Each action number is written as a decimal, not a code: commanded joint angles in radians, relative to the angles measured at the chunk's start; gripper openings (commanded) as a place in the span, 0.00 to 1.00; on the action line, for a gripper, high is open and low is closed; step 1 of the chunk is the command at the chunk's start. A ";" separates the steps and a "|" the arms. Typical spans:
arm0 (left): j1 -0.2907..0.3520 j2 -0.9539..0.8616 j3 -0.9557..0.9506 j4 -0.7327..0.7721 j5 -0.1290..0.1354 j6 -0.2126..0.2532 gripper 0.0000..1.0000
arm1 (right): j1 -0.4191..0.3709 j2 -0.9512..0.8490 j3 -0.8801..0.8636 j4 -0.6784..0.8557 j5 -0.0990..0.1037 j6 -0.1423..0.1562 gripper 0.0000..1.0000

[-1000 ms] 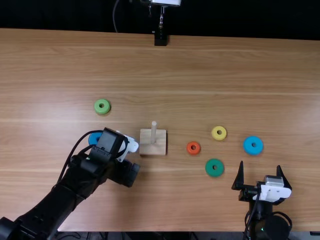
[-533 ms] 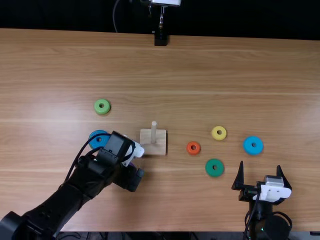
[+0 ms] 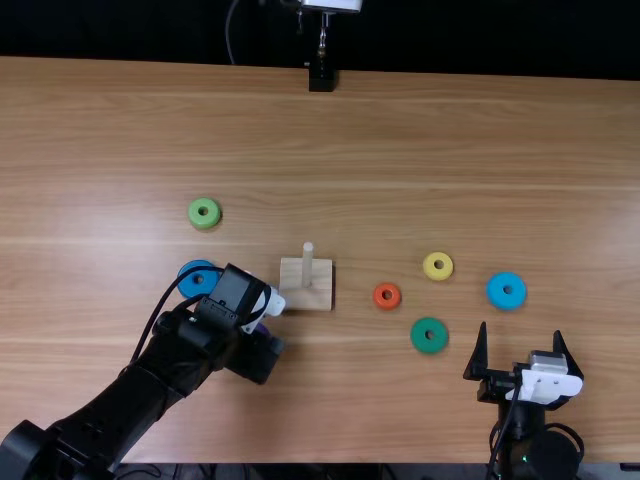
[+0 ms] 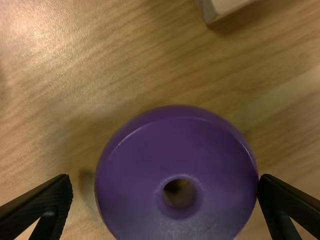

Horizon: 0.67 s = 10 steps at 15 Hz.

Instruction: Build the Hanoi tower: stack the rings onto the peg from bottom to top in this color order: purple, dark blue, light blue, dark green, light green, yellow, orange.

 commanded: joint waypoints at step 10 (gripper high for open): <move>-0.022 0.048 0.015 -0.001 -0.010 0.012 1.00 | -0.007 -0.007 -0.010 -0.015 0.006 0.010 1.00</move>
